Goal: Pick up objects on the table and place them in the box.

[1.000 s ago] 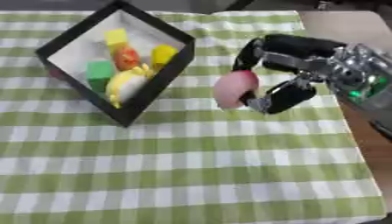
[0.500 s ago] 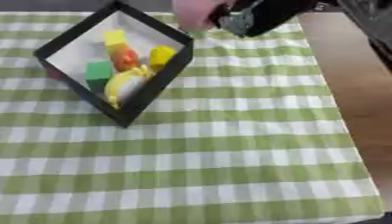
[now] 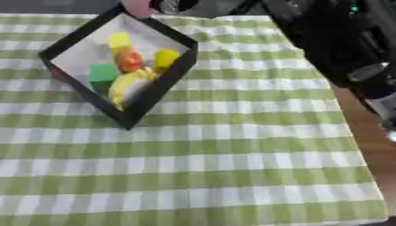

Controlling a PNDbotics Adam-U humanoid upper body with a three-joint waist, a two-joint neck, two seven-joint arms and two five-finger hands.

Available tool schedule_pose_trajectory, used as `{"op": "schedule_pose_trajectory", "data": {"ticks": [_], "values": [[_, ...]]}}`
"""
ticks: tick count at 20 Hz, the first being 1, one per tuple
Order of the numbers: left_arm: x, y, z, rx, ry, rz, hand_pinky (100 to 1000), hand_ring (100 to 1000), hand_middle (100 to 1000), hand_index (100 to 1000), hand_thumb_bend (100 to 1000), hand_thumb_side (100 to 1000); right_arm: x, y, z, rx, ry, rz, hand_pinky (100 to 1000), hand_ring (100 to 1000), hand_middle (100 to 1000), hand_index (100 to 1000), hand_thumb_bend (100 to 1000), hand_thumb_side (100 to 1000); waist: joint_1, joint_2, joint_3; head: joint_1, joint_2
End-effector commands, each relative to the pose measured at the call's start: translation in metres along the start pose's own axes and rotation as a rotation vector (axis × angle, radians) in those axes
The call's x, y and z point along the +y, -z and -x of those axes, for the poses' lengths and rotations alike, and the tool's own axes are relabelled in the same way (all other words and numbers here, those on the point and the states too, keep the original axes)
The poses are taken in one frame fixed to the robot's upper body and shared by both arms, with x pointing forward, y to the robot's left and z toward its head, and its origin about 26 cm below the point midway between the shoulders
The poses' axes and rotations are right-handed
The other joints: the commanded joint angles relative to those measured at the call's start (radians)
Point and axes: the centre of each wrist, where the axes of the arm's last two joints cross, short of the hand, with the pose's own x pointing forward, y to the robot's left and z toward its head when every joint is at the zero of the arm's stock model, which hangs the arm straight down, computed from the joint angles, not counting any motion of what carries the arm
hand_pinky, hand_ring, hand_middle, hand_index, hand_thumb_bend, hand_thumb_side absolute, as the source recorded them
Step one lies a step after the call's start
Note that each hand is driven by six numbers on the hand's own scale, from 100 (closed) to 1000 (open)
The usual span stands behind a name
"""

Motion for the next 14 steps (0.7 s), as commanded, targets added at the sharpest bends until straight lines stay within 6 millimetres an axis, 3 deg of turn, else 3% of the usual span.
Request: {"op": "schedule_pose_trajectory", "data": {"ticks": [1,6,8,9,12,13,14], "values": [[-0.002,0.006,-0.010,-0.040,-0.013,0.023,826,792,792,770,272,569,0.013,0.019,0.008,0.026,0.001,-0.005,783,677,530,619,176,100,-0.005,-0.015,0.007,-0.012,-0.017],[-0.004,0.006,-0.011,-0.037,-0.023,0.031,826,792,792,770,273,571,0.046,0.038,0.014,0.020,0.003,-0.068,783,689,545,637,211,100,-0.006,-0.007,0.015,-0.021,-0.021],[-0.005,0.006,-0.011,-0.035,-0.024,0.031,826,792,792,770,272,571,0.051,0.039,0.016,0.018,-0.009,-0.081,802,749,631,730,368,100,-0.006,-0.006,0.014,-0.020,-0.021],[-0.005,0.006,-0.011,-0.034,-0.024,0.031,825,792,792,770,273,567,0.052,0.039,0.017,0.017,-0.016,-0.085,819,779,681,776,391,100,-0.006,-0.006,0.013,-0.020,-0.021],[-0.004,0.006,-0.011,-0.029,-0.021,0.033,825,792,791,770,267,572,0.051,0.036,0.020,0.025,-0.033,-0.070,859,848,762,849,471,283,-0.005,-0.006,0.011,-0.016,-0.021],[-0.004,0.006,-0.010,-0.028,-0.019,0.033,825,792,792,770,268,573,0.048,0.034,0.021,0.029,-0.035,-0.052,879,875,788,878,539,406,-0.004,-0.007,0.010,-0.015,-0.021],[-0.004,0.006,-0.010,-0.027,-0.018,0.033,825,792,792,770,268,572,0.046,0.033,0.022,0.032,-0.037,-0.032,880,877,791,883,552,422,-0.004,-0.007,0.008,-0.013,-0.021]]}}
